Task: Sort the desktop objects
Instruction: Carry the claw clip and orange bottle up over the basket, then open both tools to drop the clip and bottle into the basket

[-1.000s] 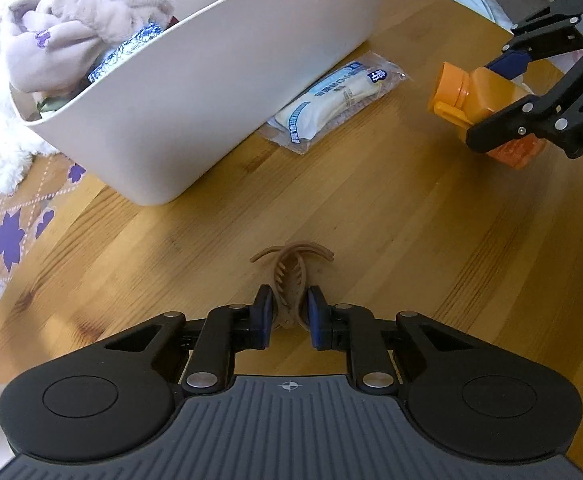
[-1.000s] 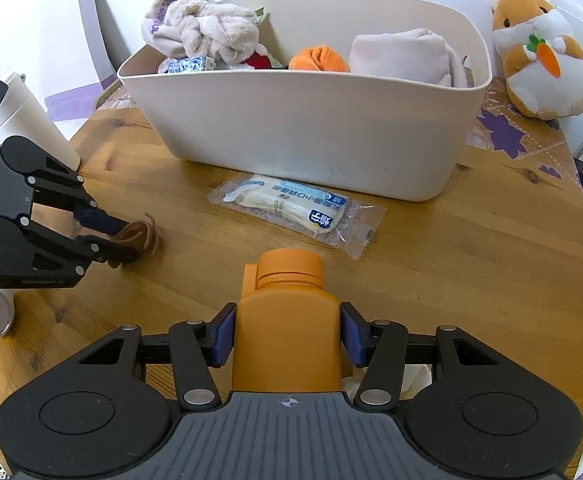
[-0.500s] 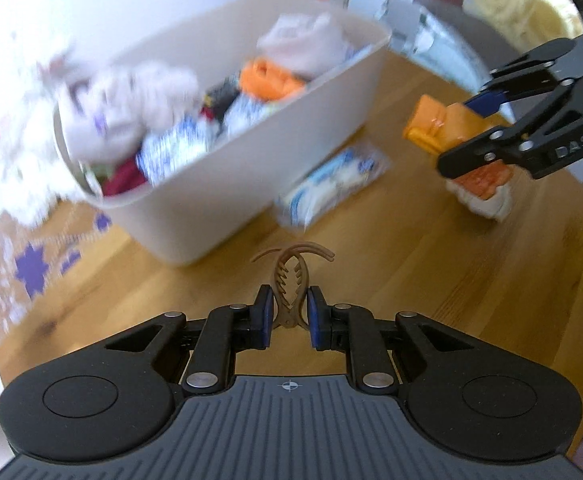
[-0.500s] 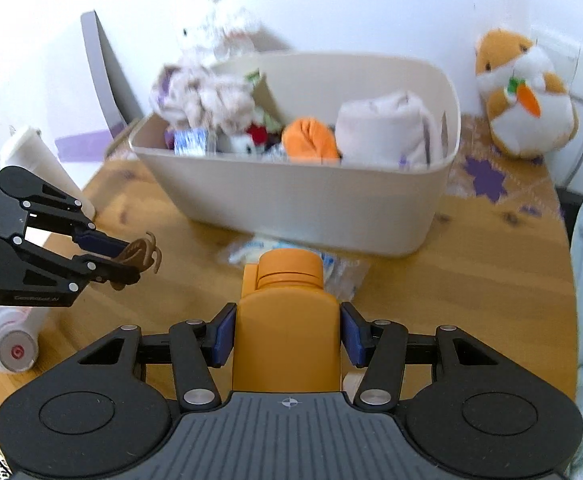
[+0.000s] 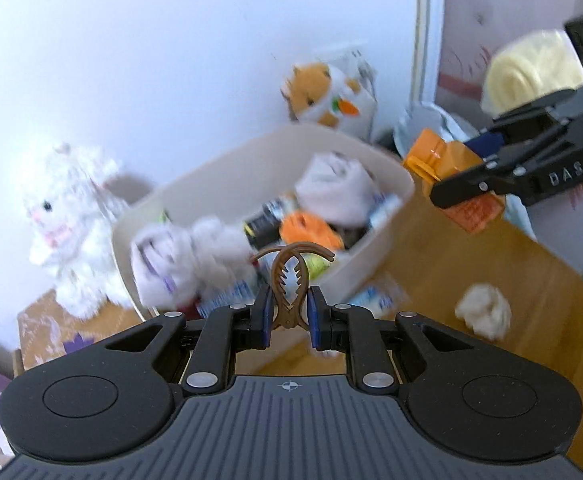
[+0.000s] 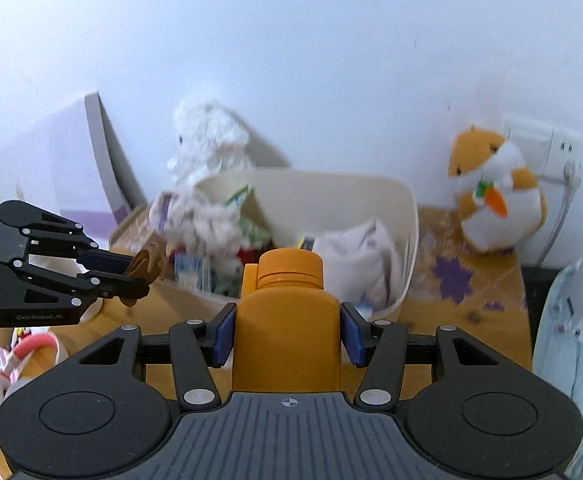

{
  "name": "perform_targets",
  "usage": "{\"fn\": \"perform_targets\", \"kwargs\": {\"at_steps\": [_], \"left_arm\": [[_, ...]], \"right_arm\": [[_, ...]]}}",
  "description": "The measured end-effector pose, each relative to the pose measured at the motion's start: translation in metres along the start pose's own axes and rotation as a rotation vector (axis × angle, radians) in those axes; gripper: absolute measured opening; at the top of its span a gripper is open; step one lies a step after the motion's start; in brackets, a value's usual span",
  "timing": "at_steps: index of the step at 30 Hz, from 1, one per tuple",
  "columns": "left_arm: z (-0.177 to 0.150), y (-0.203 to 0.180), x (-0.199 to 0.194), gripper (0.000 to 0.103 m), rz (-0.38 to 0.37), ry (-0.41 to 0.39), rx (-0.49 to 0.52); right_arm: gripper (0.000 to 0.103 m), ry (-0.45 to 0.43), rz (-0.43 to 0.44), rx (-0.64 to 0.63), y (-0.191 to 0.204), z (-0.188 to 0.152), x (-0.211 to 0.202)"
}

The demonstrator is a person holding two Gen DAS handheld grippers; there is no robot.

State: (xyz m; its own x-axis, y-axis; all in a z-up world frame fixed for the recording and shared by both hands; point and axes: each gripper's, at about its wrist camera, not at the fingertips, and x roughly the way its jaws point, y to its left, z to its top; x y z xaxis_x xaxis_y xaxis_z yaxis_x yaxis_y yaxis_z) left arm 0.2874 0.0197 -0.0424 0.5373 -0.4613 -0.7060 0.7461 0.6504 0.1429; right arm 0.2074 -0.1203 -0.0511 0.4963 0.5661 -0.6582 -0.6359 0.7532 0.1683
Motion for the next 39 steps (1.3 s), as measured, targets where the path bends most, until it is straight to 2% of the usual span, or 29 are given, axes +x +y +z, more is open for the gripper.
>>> {"fn": "perform_targets", "kwargs": {"at_steps": [6, 12, 15, 18, 23, 25, 27, 28, 29, 31, 33, 35, 39], "left_arm": [[0.033, 0.011, 0.005, 0.018, 0.045, -0.068, -0.035], [0.066, 0.024, 0.019, 0.018, 0.097, -0.098, -0.104], [0.077, 0.025, 0.034, 0.018, 0.12, -0.077, -0.116], [0.079, 0.024, 0.056, 0.018, 0.165, -0.011, -0.115], [0.065, 0.027, 0.088, 0.018, 0.205, 0.087, -0.168], [0.059, 0.028, 0.095, 0.019, 0.199, 0.105, -0.177], [0.056, 0.024, 0.095, 0.026, 0.178, 0.102, -0.139], [0.055, 0.022, 0.094, 0.037, 0.169, 0.1, -0.121], [0.054, 0.021, 0.094, 0.053, 0.165, 0.1, -0.107], [0.054, 0.02, 0.092, 0.071, 0.176, 0.101, -0.101], [0.051, 0.02, 0.091, 0.072, 0.169, 0.097, -0.101], [0.049, 0.017, 0.09, 0.073, 0.165, 0.096, -0.074], [0.046, 0.013, 0.082, 0.073, 0.177, 0.076, -0.022]], "right_arm": [[0.051, -0.048, -0.042, -0.025, -0.006, 0.031, 0.004], [0.051, -0.057, -0.09, -0.09, -0.006, 0.063, 0.034], [0.051, -0.037, -0.11, -0.089, -0.006, 0.074, 0.056], [0.051, -0.003, -0.134, -0.094, -0.003, 0.078, 0.081], [0.051, 0.07, -0.169, -0.133, 0.006, 0.071, 0.118], [0.051, 0.094, -0.184, -0.142, 0.009, 0.065, 0.128], [0.051, 0.112, -0.205, -0.153, 0.011, 0.062, 0.134], [0.05, 0.115, -0.202, -0.159, 0.012, 0.06, 0.134], [0.052, 0.115, -0.194, -0.169, 0.013, 0.059, 0.135], [0.059, 0.1, -0.197, -0.197, 0.015, 0.058, 0.132], [0.066, 0.091, -0.205, -0.208, 0.016, 0.059, 0.128], [0.079, 0.081, -0.198, -0.195, 0.014, 0.06, 0.122], [0.087, 0.041, -0.186, -0.191, 0.012, 0.058, 0.098]]}}
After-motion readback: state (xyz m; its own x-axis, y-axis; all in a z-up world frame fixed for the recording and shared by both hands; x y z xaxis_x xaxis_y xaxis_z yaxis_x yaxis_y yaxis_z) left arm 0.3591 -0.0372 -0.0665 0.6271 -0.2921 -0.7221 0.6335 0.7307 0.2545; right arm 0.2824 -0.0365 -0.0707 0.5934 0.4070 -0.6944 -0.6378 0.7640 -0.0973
